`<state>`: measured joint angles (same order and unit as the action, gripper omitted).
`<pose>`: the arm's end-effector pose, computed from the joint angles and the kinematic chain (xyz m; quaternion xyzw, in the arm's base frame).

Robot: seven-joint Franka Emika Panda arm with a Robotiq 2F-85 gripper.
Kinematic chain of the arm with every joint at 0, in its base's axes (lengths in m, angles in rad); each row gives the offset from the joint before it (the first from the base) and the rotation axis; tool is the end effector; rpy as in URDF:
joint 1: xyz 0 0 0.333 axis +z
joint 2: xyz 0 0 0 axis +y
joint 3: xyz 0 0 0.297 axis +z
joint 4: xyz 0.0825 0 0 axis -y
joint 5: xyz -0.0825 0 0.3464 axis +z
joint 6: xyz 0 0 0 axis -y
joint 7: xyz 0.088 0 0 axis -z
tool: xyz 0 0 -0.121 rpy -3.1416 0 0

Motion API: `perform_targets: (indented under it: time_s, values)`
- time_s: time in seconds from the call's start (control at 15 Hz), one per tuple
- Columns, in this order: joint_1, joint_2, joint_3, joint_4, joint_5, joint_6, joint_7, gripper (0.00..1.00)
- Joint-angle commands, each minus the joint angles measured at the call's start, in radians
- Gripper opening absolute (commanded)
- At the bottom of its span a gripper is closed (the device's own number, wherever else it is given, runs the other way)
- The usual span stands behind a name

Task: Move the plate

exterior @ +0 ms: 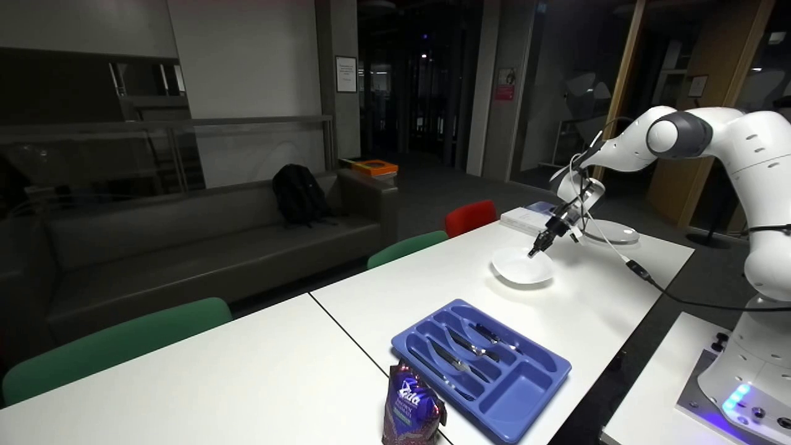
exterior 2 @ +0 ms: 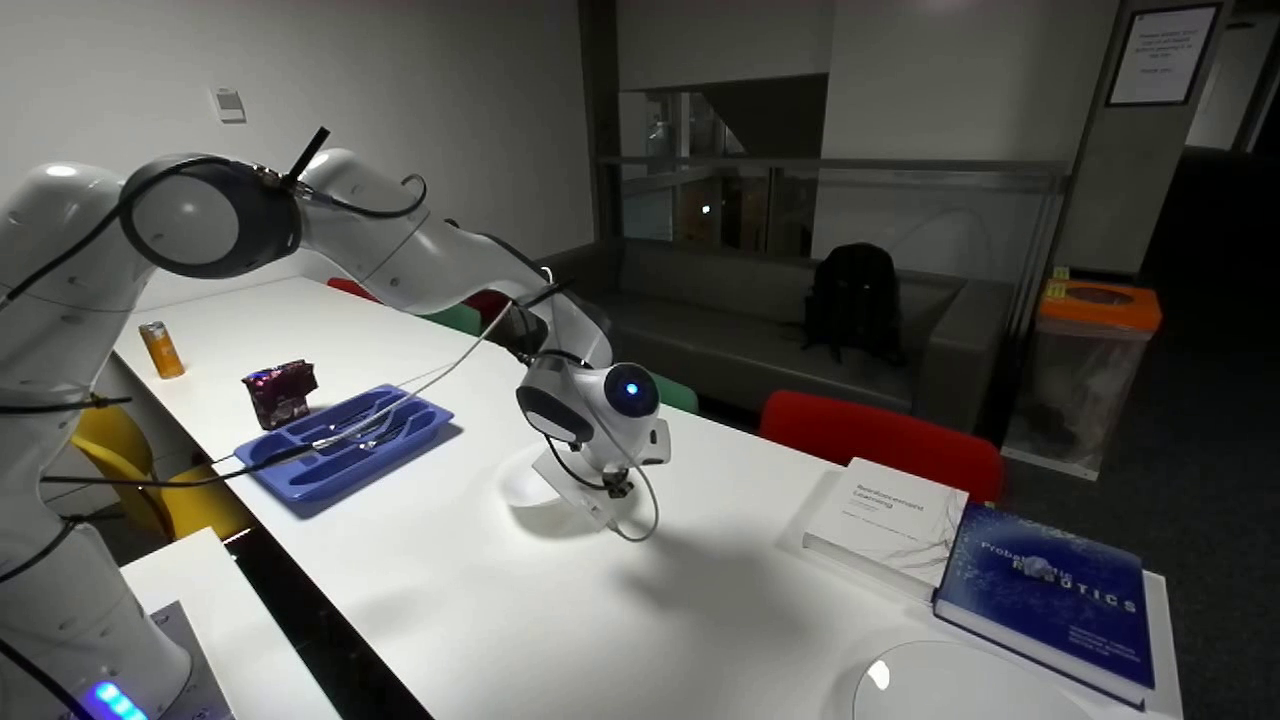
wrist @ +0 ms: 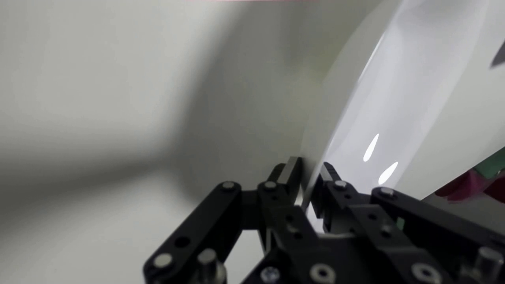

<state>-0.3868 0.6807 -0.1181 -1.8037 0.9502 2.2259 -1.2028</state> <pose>0.5396 -0.2557 0.1593 -0.9512 -0.0111 -0.1497 0.2696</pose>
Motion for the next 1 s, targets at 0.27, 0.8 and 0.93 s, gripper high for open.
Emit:
perform_targets:
  time_s: [0.27, 0.8, 0.93]
  values:
    - [-0.047, 0.029, 0.01, 0.07, -0.079, -0.138, 0.007, 0.03]
    - [-0.068, 0.074, 0.012, 0.139, -0.104, -0.231, 0.015, 0.03]
    - [-0.07, 0.091, 0.013, 0.161, -0.106, -0.243, 0.016, 0.03]
